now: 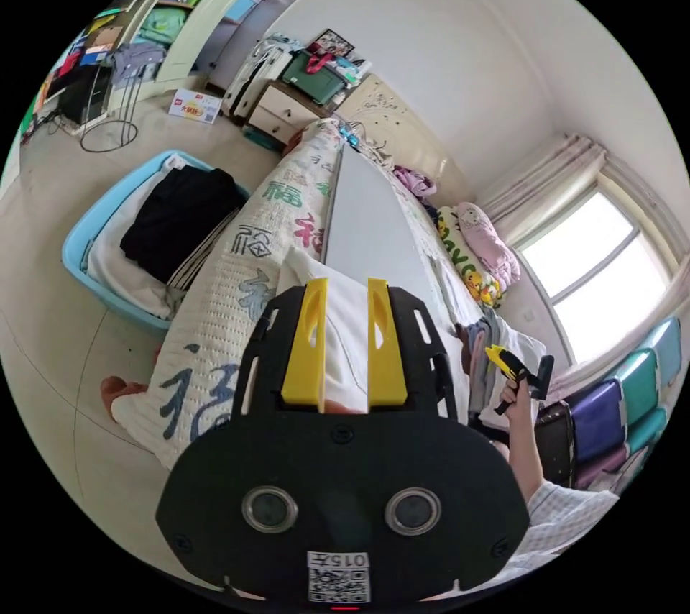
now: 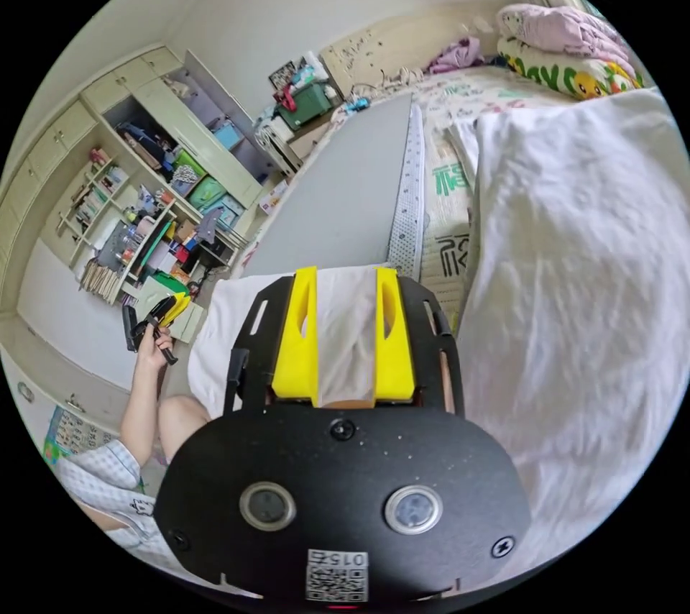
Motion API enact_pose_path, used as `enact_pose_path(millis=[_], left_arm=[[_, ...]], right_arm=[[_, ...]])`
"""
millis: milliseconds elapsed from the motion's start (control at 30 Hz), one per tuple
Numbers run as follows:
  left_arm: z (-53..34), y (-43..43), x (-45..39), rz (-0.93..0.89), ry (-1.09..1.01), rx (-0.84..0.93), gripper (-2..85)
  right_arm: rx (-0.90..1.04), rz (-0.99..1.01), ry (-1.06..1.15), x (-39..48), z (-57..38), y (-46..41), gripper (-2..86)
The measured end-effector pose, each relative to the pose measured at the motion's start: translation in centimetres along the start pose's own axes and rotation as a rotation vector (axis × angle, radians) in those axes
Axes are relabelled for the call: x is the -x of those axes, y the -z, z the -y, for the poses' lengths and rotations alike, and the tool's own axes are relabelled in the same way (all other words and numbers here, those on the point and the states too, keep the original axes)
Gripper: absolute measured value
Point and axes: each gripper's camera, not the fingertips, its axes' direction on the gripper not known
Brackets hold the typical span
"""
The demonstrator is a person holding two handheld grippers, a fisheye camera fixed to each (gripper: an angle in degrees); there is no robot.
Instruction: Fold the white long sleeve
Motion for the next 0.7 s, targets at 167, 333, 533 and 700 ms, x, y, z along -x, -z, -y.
enact_pose_path(millis=[167,333,533,700], left_arm=[[1.7,-4.1,3.1,0.046,0.021,0.061,9.9],[4.7,-7.4,3.8,0.050,-0.001,0.148,10.6],[5.3,-10.8,5.1,0.067,-0.018,0.262,3.3],[5.2,-8.4,4.9,0.013,-0.040,0.139,0.0]], right_arm=[[0.081,-0.045,-0.039,-2.4,2.3,-5.0,12.9],[0.186,0.012,-0.059,-3.9,4.2,-8.2,9.6],[0.210,-0.032,-0.042,-4.2,3.9,-9.4,4.4],[0.078,-0.031,-0.068,-4.0,3.0,-7.2,2.3]])
